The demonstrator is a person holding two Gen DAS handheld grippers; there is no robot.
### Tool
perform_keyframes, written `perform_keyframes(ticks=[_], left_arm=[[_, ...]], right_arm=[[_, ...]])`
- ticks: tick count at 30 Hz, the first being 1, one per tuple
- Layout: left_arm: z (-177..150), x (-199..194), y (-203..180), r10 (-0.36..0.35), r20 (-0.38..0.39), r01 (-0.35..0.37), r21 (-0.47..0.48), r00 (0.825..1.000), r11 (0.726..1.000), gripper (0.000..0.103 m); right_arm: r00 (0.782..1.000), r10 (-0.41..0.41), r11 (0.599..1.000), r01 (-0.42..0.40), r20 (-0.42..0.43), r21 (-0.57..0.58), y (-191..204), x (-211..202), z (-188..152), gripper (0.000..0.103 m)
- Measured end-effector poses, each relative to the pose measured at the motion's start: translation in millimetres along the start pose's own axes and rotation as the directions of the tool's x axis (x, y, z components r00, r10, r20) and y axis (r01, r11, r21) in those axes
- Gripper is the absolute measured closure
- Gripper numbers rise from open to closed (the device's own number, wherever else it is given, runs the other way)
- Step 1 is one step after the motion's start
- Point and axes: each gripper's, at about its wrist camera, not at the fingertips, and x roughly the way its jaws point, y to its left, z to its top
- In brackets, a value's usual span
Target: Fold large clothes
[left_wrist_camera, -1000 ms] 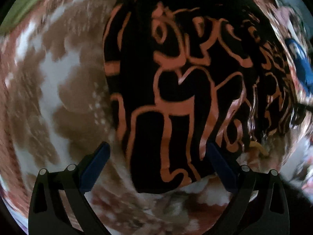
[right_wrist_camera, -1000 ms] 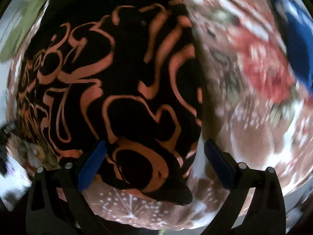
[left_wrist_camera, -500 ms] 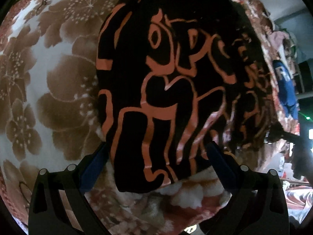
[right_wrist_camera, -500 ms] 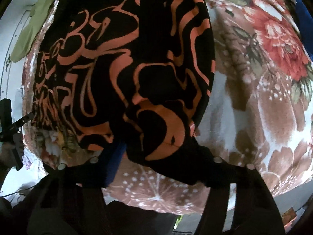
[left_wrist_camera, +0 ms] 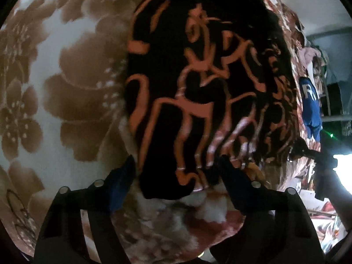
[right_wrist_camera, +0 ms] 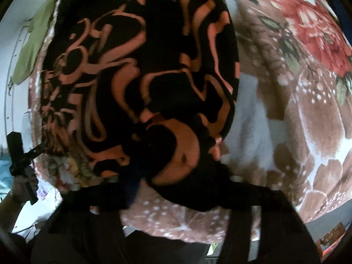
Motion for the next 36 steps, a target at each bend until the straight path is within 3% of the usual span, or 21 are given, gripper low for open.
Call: perform_keyframes(ticks=[2,5,8,9,12,15,18,20,22,24,25,26,28,30,32,34,36], left_arm=[[3.1,-5.8,-9.5,0.011,0.014,-0.011,0.006,1.0,1.0,0.029],[4.0,-11.2,-25.4,0.069,0.018,-0.07,0.059,0.997,0.996,0.033],[3.1,-15.1,-35.5,0.114,0.016,-0.115,0.112,0.993,0.987,0.034],[2.2,-13.4,-41.0,0.165,0.016,-0.166,0.146,0.986,0.975,0.035],[0.4,-11.1,-48.3,0.228,0.022,-0.228,0.204,0.973,0.952,0.036],[-0.4,-9.9,-54.7,0.244,0.03,-0.244,0.227,0.969,0.943,0.036],[-1.6,-11.1,-63.3,0.23,0.057,-0.237,0.242,0.971,0.941,0.036],[-0.3,-5.6,-55.9,0.214,0.04,-0.218,0.201,0.976,0.955,0.029],[0.9,1.3,-30.9,0.194,-0.004,-0.194,0.06,0.981,0.979,0.03],[2.0,4.5,-4.4,0.1,-0.011,-0.101,-0.097,0.995,0.99,0.032],[2.8,3.6,1.2,0.057,0.0,-0.057,-0.132,0.998,0.99,0.032],[3.8,1.7,5.4,0.015,0.015,-0.012,-0.155,1.0,0.988,0.038],[6.7,-0.8,6.8,-0.044,0.021,0.047,-0.169,0.999,0.985,0.069],[10.2,5.3,2.7,-0.05,-0.013,0.048,-0.131,0.999,0.99,0.077],[14.9,8.9,1.8,-0.07,-0.039,0.064,-0.125,0.997,0.99,0.091],[20.0,7.1,-6.3,-0.149,-0.038,0.144,-0.11,0.988,0.983,0.094],[23.6,-0.1,-22.9,-0.152,-0.046,0.151,-0.028,0.987,0.988,0.095]], right_arm=[[1.0,0.019,0.999,-0.019,0.001,-0.037,12.2,-5.7,1.6,0.069],[1.0,0.026,0.997,-0.026,-0.002,-0.075,26.0,-5.5,7.2,0.069],[1.0,0.021,0.999,-0.022,-0.015,-0.046,19.4,8.0,10.4,0.054],[0.999,0.027,0.999,-0.027,-0.02,-0.029,16.0,13.0,10.9,0.051],[1.0,0.019,1.0,-0.019,-0.016,-0.021,13.5,19.4,9.5,0.049],[1.0,0.015,1.0,-0.015,-0.014,-0.005,11.2,18.6,8.5,0.047],[1.0,-0.013,1.0,0.013,-0.004,0.012,4.7,9.3,8.9,0.036],[1.0,-0.022,1.0,0.022,-0.002,0.014,-4.1,4.4,9.4,0.031],[1.0,-0.016,1.0,0.016,-0.005,0.021,-12.7,5.2,8.7,0.031],[1.0,0.02,0.999,-0.02,0.003,0.044,-21.2,2.4,10.3,0.03],[0.999,0.031,0.998,-0.032,0.007,0.051,-22.8,1.7,10.8,0.029],[0.999,0.04,0.998,-0.041,0.01,0.052,-22.7,1.1,10.9,0.029],[0.998,0.061,0.997,-0.062,0.017,0.052,-23.3,-0.8,10.7,0.03],[0.998,0.064,0.997,-0.064,0.02,0.032,-21.7,-3.3,9.9,0.034],[0.998,0.057,0.998,-0.057,0.011,0.006,-21.0,-2.8,9.3,0.055],[0.998,0.06,0.998,-0.06,0.008,0.009,-20.2,-2.3,8.5,0.069],[0.998,0.062,0.998,-0.062,0.019,0.004,-19.0,-9.8,9.3,0.08]])
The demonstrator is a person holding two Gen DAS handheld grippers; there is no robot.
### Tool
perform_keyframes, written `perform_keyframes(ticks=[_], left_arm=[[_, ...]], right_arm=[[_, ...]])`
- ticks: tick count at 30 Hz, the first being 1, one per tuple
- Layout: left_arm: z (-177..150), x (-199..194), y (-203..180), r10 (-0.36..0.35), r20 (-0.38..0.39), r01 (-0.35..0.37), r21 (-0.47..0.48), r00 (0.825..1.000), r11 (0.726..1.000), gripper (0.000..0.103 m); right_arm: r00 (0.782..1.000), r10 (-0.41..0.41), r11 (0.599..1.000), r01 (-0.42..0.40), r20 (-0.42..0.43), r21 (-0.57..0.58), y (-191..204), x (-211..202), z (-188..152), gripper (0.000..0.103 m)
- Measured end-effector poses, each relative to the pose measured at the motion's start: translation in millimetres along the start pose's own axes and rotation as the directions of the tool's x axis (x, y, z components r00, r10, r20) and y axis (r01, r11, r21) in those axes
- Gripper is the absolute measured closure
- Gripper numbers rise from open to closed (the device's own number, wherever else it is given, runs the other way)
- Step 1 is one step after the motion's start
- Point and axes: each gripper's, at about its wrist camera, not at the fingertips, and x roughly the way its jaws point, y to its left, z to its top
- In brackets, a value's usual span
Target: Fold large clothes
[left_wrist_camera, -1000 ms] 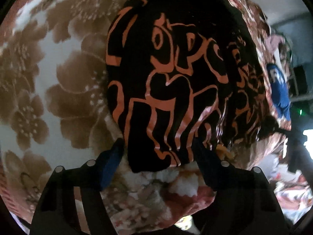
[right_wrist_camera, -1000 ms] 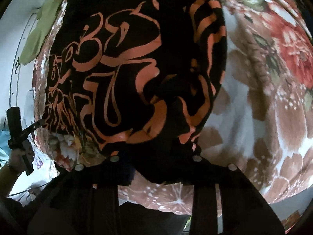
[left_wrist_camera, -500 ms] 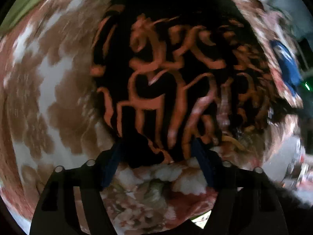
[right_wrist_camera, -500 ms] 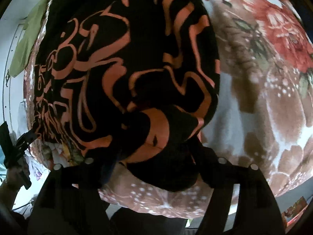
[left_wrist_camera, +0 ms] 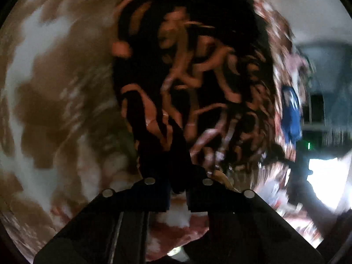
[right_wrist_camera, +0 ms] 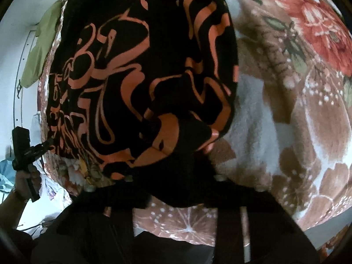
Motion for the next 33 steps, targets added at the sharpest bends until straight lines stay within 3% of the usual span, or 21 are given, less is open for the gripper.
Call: perform_keyframes(ticks=[4,13,20,24,33], left_arm=[[8.9,-16.2,-24.8,-0.014,0.023,0.013,0.046,1.0,0.999,0.095],[39.8,-63.0,-51.2,-0.073,0.143,0.058,0.106,0.987,0.993,0.095],[73.3,-90.2,-83.2,-0.125,0.248,0.08,0.184,0.961,0.98,0.095],[97.3,-100.5,-109.5,-0.189,0.285,0.122,0.236,0.94,0.964,0.095],[160.0,-117.6,-153.5,-0.293,0.341,0.181,0.325,0.893,0.928,0.095]], right_arm=[[1.0,-0.024,0.997,0.026,0.018,-0.077,22.7,-9.8,-0.5,0.087],[0.989,0.062,0.989,-0.043,0.135,-0.139,66.8,-50.9,22.9,0.089],[0.97,0.091,0.98,-0.048,0.225,-0.191,97.2,-84.9,55.7,0.089],[0.958,0.125,0.968,-0.061,0.257,-0.241,118.5,-103.5,78.1,0.089],[0.914,0.204,0.941,-0.083,0.351,-0.329,174.7,-143.7,138.7,0.09]])
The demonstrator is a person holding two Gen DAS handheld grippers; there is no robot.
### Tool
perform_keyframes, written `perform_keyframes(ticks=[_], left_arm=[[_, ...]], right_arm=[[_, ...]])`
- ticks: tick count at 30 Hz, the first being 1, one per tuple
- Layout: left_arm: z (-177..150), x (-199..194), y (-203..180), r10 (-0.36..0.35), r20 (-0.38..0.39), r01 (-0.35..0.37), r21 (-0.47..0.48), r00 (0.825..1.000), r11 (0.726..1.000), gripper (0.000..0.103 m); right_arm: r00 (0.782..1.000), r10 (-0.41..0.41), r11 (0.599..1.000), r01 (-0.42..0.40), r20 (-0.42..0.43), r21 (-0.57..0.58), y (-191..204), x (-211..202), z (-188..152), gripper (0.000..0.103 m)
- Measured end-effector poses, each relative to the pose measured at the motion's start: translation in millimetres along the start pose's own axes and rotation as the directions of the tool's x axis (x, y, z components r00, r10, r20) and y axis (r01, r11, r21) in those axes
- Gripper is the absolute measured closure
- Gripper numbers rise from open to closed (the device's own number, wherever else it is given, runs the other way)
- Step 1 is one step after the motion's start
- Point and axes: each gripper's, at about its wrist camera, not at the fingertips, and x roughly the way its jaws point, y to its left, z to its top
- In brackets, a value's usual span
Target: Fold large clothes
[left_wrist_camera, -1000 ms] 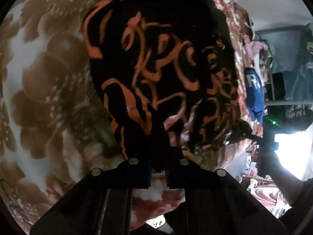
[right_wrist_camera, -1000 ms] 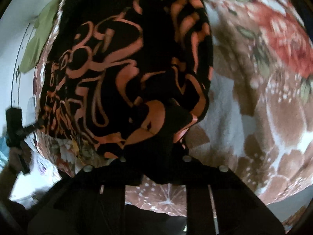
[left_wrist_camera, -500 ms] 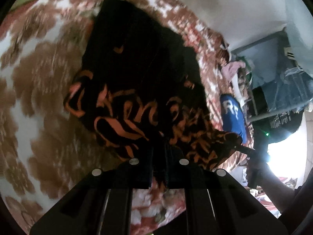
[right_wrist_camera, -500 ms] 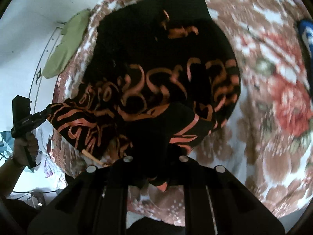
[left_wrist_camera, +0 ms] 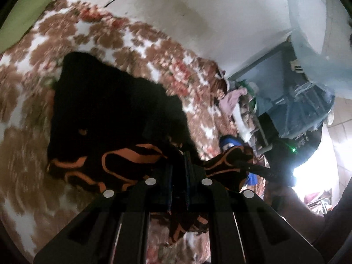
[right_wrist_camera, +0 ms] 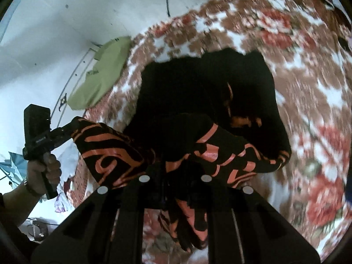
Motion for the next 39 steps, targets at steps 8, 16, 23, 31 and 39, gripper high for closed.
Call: perform_keyframes(ticks=[8,16,23,31,39], left_arm=[[84.5,20.1,5.5,-0.03,0.088,0.027,0.044,0.996,0.999,0.095],[180.5,60.7,64.2,0.023,0.163,-0.026,0.018,0.986,0.999,0.095],[228.0,128.4,146.6,0.111,0.113,-0.103,-0.076,0.987,0.992,0.095],[250.1,189.0,248.7,0.208,-0.005,-0.203,-0.255,0.978,0.945,0.095],[246.1,226.8,275.2,0.289,-0.104,-0.304,-0.192,0.952,0.933,0.091]], right_arm=[[0.995,0.008,1.0,-0.01,0.098,0.017,-13.5,12.1,91.2,0.09],[0.984,-0.03,0.999,0.023,0.177,0.045,-61.3,58.8,212.1,0.09],[0.985,-0.084,0.995,0.075,0.149,0.063,-104.6,134.7,270.0,0.09],[0.986,-0.155,0.978,0.144,0.062,0.148,-177.3,221.0,306.6,0.09],[0.976,-0.214,0.964,0.219,-0.048,0.151,-215.1,283.2,303.8,0.084]])
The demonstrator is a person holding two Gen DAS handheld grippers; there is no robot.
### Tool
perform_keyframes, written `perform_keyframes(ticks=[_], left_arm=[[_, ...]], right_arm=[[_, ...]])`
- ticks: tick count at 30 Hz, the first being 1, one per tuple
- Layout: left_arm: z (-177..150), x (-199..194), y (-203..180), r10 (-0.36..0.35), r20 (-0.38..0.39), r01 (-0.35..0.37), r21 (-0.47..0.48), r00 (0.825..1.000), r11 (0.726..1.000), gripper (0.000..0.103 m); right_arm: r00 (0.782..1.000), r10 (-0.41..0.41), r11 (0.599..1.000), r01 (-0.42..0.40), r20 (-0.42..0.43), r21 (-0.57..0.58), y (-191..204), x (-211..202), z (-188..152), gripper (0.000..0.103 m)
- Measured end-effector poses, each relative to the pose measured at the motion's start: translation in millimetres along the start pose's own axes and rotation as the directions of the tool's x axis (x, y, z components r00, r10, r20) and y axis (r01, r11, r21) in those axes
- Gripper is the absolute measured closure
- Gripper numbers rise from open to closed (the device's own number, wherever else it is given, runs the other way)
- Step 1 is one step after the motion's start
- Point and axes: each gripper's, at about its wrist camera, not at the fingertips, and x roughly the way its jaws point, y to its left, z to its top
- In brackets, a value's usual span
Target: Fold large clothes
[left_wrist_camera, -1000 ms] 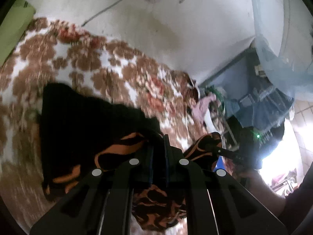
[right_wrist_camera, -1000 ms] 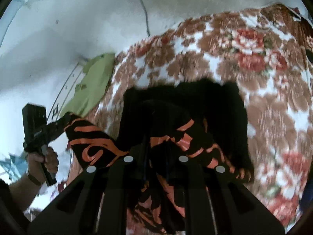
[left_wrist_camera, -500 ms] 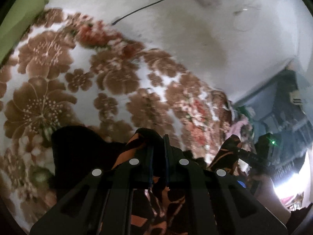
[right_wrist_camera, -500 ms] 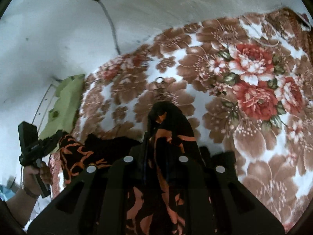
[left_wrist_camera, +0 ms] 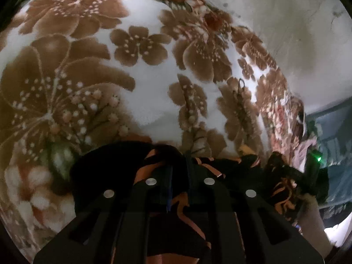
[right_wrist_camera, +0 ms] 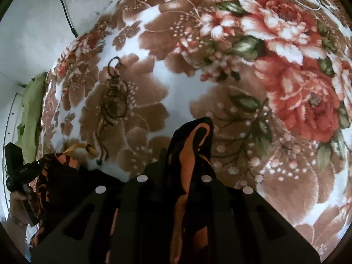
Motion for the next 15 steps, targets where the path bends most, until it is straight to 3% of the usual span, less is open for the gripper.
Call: perform_keyframes(ticks=[1,2,3,4,5,6,8,12,15], left_arm=[[0.8,-1.0,-3.8,0.001,-0.003,-0.001,0.024,1.0,1.0,0.089],[1.1,-2.6,-6.9,0.002,-0.006,-0.001,0.05,1.0,0.999,0.086],[1.0,-5.9,-12.1,0.001,-0.008,-0.001,0.083,1.0,0.997,0.077],[0.6,-10.5,-17.2,-0.008,-0.009,0.009,0.113,1.0,0.994,0.054],[0.4,-14.2,-22.3,-0.006,-0.002,0.006,0.137,1.0,0.991,0.036],[-0.6,-21.2,-29.0,0.016,0.025,-0.019,0.165,1.0,0.986,0.011],[-1.4,-38.3,-40.3,0.021,0.061,-0.033,0.205,0.998,0.978,0.009],[-4.1,-73.0,-55.2,0.032,0.124,-0.06,0.225,0.992,0.972,0.009],[-20.4,-96.4,-94.6,0.038,0.156,-0.093,0.36,0.987,0.928,0.009]], right_arm=[[1.0,0.001,1.0,-0.001,0.002,-0.001,0.4,-0.3,0.0,0.078],[1.0,0.003,1.0,-0.003,0.008,-0.012,2.9,-3.2,0.4,0.064],[0.999,0.028,0.999,-0.027,0.02,-0.033,7.3,-9.5,1.1,0.053],[0.998,0.05,0.998,-0.048,0.028,-0.048,11.4,-15.0,1.4,0.031],[0.997,0.071,0.995,-0.068,0.044,-0.071,16.6,-23.8,1.5,0.02],[0.995,0.083,0.993,-0.078,0.062,-0.089,20.3,-33.8,1.0,0.018],[0.988,0.128,0.987,-0.119,0.083,-0.106,25.4,-53.4,-1.0,0.009],[0.975,0.197,0.976,-0.185,0.106,-0.112,28.5,-85.8,-3.9,0.005],[0.975,0.203,0.976,-0.194,0.095,-0.098,26.2,-99.1,-1.6,0.005]])
